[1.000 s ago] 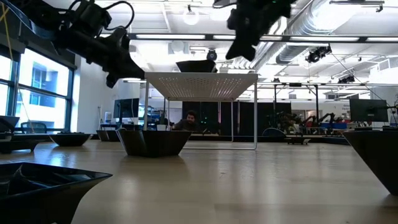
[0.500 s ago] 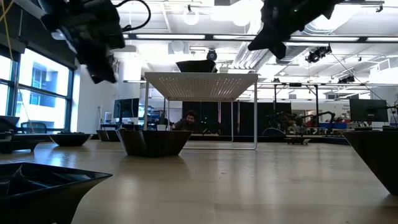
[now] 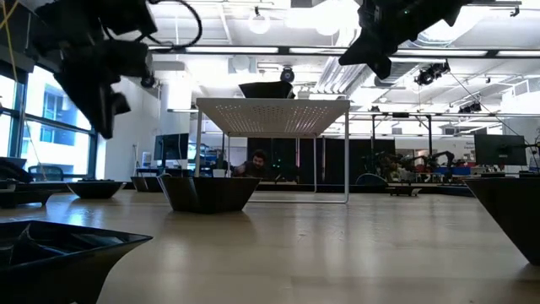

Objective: Pick & Place Mini shaped plates
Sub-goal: Stack the square plate on top of the square plate on the shelf

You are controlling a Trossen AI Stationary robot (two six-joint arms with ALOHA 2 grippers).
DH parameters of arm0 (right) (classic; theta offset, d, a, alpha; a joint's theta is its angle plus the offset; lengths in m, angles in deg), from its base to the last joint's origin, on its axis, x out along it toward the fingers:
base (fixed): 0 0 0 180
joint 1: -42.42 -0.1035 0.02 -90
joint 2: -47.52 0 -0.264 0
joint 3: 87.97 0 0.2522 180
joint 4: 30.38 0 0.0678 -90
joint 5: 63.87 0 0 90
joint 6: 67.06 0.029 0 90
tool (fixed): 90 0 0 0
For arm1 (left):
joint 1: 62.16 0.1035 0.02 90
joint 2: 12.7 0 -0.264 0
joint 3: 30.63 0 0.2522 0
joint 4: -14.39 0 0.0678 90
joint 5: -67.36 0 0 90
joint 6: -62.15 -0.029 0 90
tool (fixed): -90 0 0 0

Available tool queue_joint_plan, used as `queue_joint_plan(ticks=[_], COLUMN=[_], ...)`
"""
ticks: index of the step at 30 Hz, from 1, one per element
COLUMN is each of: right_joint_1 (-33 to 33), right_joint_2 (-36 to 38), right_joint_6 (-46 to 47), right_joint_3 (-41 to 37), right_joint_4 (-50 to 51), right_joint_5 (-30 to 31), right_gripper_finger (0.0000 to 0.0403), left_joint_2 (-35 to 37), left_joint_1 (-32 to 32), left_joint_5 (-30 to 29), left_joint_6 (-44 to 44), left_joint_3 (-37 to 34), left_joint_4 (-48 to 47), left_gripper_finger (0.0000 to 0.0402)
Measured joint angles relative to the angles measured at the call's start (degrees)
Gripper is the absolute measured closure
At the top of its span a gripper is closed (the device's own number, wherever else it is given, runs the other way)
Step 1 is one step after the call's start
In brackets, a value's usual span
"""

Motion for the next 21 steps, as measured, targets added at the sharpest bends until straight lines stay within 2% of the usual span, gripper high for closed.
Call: queue_joint_plan(ticks=[2,5,21], right_joint_1=[0.0,0.0,0.0], right_joint_2=[0.0,0.0,0.0], right_joint_6=[0.0,-1.3,-2.6], right_joint_3=[0.0,0.0,0.0], right_joint_4=[0.0,0.0,-0.3], right_joint_5=[0.0,0.0,0.0], right_gripper_finger=[0.0401,0.0401,0.0399], left_joint_2=[-1.7,-3.9,-15.9], left_joint_1=[-0.2,-0.2,-0.2], left_joint_5=[-0.2,0.1,2.0], left_joint_6=[2.3,5.6,4.7], left_joint_3=[-0.3,-2.6,-3.0], left_joint_4=[-2.9,-6.7,-3.0], left_gripper_finger=[0.0269,0.0257,0.0254])
